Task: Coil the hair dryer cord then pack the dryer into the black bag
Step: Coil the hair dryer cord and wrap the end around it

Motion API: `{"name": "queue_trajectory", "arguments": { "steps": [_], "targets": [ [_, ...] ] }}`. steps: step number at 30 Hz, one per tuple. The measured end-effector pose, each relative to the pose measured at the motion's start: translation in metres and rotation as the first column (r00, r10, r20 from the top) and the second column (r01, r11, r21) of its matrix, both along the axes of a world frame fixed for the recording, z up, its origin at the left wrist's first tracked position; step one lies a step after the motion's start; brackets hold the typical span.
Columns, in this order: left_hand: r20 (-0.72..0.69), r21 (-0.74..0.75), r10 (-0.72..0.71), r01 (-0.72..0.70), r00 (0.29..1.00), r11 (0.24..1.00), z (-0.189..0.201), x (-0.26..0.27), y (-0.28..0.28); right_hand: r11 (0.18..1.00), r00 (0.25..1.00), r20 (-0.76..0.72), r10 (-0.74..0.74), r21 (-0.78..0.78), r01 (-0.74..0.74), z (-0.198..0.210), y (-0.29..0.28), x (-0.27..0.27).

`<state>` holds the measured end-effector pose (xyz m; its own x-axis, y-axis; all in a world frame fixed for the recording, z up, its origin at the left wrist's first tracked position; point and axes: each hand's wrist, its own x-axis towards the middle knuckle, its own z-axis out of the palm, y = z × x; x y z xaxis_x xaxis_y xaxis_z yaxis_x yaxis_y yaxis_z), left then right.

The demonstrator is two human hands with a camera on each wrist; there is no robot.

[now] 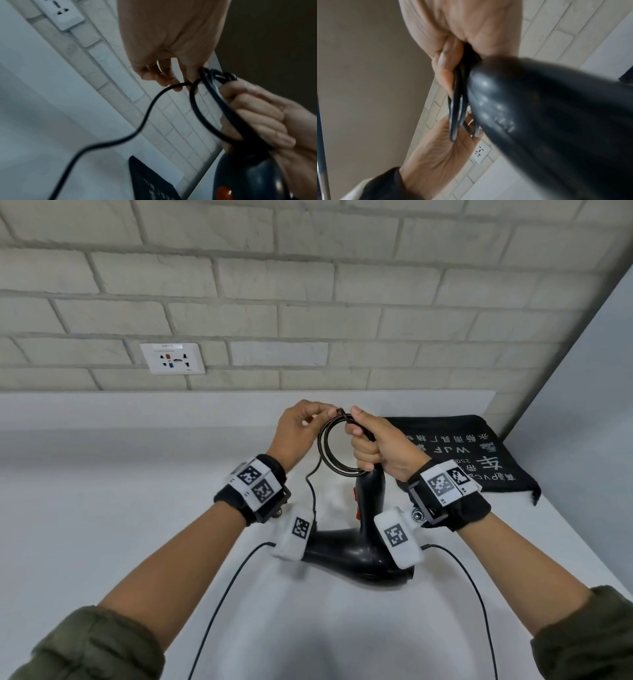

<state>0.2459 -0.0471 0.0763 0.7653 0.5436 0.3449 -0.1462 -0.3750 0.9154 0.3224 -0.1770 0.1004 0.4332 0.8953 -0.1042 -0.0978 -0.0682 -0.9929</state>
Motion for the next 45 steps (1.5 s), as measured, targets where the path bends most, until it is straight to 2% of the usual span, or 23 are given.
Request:
{"name": "queue_trajectory", "arguments": {
  "steps": [2, 5, 9, 11, 15, 21, 29, 31, 32, 34, 35, 37, 41, 45],
  "targets": [
    [0.006, -0.040, 0.006, -0.006, 1.000, 0.999, -0.005, 0.003, -0.003, 1.000, 1.000, -0.008, -0.015, 0.005, 0.015, -0.001, 0.001, 0.002],
    [-0.025, -0.196, -0.085, 0.078, 0.996, 0.977, -0.005, 0.000, -0.006, 0.999, 0.999, -0.007, -0.049, 0.012, 0.049, -0.003, 0.003, 0.004],
    [-0.033, -0.461, -0.168, 0.134, 0.985, 0.877, -0.005, -0.011, -0.013, 0.994, 0.995, 0.005, -0.100, 0.031, 0.100, -0.005, 0.007, 0.004],
    [-0.036, -0.519, -0.193, 0.147, 0.981, 0.842, -0.002, -0.017, -0.017, 0.992, 0.992, 0.018, -0.123, 0.031, 0.122, -0.005, 0.008, 0.004],
    [-0.082, -0.470, -0.228, 0.164, 0.970, 0.867, 0.005, -0.026, -0.021, 0.989, 0.988, 0.045, -0.147, 0.023, 0.146, -0.005, 0.007, 0.004],
    [-0.108, -0.509, -0.312, 0.217, 0.944, 0.833, 0.011, -0.033, -0.021, 0.989, 0.985, 0.085, -0.149, 0.027, 0.147, -0.005, 0.004, 0.002],
    [-0.180, -0.507, -0.304, 0.177, 0.935, 0.844, 0.021, -0.038, -0.028, 0.984, 0.974, 0.145, -0.175, 0.037, 0.171, -0.006, 0.005, -0.003],
    [-0.216, -0.457, -0.247, 0.126, 0.945, 0.881, 0.022, -0.038, -0.032, 0.982, 0.969, 0.158, -0.190, 0.038, 0.186, -0.005, 0.006, -0.006],
    [-0.240, -0.383, -0.185, 0.082, 0.953, 0.920, 0.021, -0.037, -0.034, 0.980, 0.967, 0.164, -0.197, 0.039, 0.193, -0.005, 0.007, -0.008],
    [-0.267, -0.130, 0.001, -0.037, 0.964, 0.991, 0.017, -0.033, -0.038, 0.978, 0.961, 0.182, -0.210, 0.039, 0.206, -0.005, 0.009, -0.012],
    [-0.250, 0.002, 0.097, -0.100, 0.963, 0.995, 0.014, -0.032, -0.041, 0.976, 0.958, 0.186, -0.219, 0.042, 0.215, -0.005, 0.009, -0.014],
    [-0.180, 0.174, 0.233, -0.202, 0.956, 0.964, 0.009, -0.031, -0.045, 0.970, 0.952, 0.185, -0.243, 0.052, 0.238, -0.005, 0.011, -0.016],
    [-0.139, 0.404, 0.373, -0.291, 0.917, 0.867, 0.006, -0.034, -0.045, 0.954, 0.927, 0.226, -0.301, 0.070, 0.293, -0.007, 0.011, -0.018],
    [-0.138, 0.514, 0.486, -0.357, 0.863, 0.780, 0.009, -0.042, -0.041, 0.935, 0.897, 0.265, -0.355, 0.096, 0.341, -0.010, 0.013, -0.018]
  ]
}}
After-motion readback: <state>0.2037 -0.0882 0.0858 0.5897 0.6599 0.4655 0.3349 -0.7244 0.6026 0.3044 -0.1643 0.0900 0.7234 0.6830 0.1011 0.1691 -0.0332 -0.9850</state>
